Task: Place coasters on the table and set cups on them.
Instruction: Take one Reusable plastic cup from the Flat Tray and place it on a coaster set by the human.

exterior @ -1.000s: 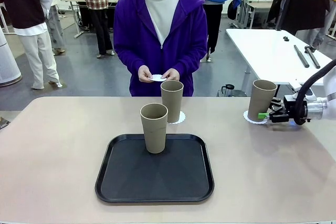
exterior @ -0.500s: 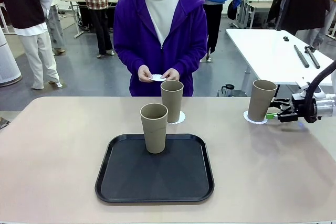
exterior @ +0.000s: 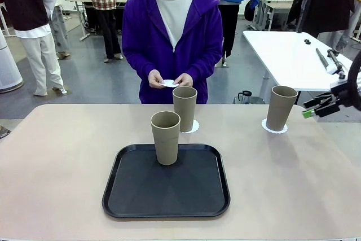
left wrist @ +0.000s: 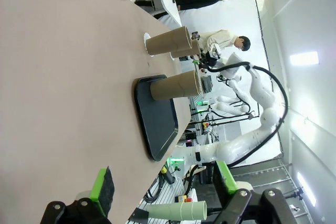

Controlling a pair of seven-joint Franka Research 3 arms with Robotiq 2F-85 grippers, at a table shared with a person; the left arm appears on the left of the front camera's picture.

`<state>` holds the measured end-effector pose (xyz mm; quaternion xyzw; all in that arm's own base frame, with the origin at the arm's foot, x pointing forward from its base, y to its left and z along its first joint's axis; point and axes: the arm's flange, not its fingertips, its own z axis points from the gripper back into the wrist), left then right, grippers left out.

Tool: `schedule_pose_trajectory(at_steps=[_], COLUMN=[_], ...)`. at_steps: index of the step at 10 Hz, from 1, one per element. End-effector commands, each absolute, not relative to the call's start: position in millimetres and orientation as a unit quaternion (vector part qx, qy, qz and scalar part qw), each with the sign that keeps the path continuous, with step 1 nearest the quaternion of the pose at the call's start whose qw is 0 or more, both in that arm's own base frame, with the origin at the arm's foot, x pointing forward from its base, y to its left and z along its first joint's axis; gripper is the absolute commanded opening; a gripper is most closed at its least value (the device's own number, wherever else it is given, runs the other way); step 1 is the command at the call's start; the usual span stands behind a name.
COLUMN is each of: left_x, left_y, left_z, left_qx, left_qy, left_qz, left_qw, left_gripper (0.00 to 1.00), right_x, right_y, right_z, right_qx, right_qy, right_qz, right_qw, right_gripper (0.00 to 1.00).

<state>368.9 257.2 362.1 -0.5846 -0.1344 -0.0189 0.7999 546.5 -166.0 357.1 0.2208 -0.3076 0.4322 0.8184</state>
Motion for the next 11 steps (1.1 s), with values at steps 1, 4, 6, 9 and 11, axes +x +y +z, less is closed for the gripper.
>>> schedule_pose_trajectory(at_steps=[1, 4, 6, 9, 11], left_x=[368.7, 368.7, 368.7, 368.7, 368.7], left_y=[258.6, 258.6, 258.6, 258.6, 258.6], left_z=[364.3, 364.3, 364.3, 364.3, 364.3], left_qx=[-0.584, -0.584, -0.584, -0.584, -0.584], left_qy=[-0.135, -0.135, -0.135, -0.135, -0.135], left_qz=[-0.019, -0.019, -0.019, -0.019, -0.019], left_qw=[0.800, 0.800, 0.800, 0.800, 0.800], left_gripper=[1.00, 1.00, 1.00, 1.00, 1.00], right_x=[516.0, 464.0, 444.5, 438.0, 439.8], right_y=[-121.9, -50.5, -8.5, 24.1, 21.9], right_z=[396.9, 460.8, 480.6, 507.0, 506.4], right_qx=[0.183, 0.108, 0.044, -0.030, -0.041], right_qy=[-0.200, -0.161, -0.140, -0.090, -0.097], right_qz=[0.402, 0.409, 0.384, 0.315, 0.251], right_qw=[0.875, 0.891, 0.912, 0.944, 0.962], right_gripper=[1.00, 1.00, 1.00, 1.00, 1.00])
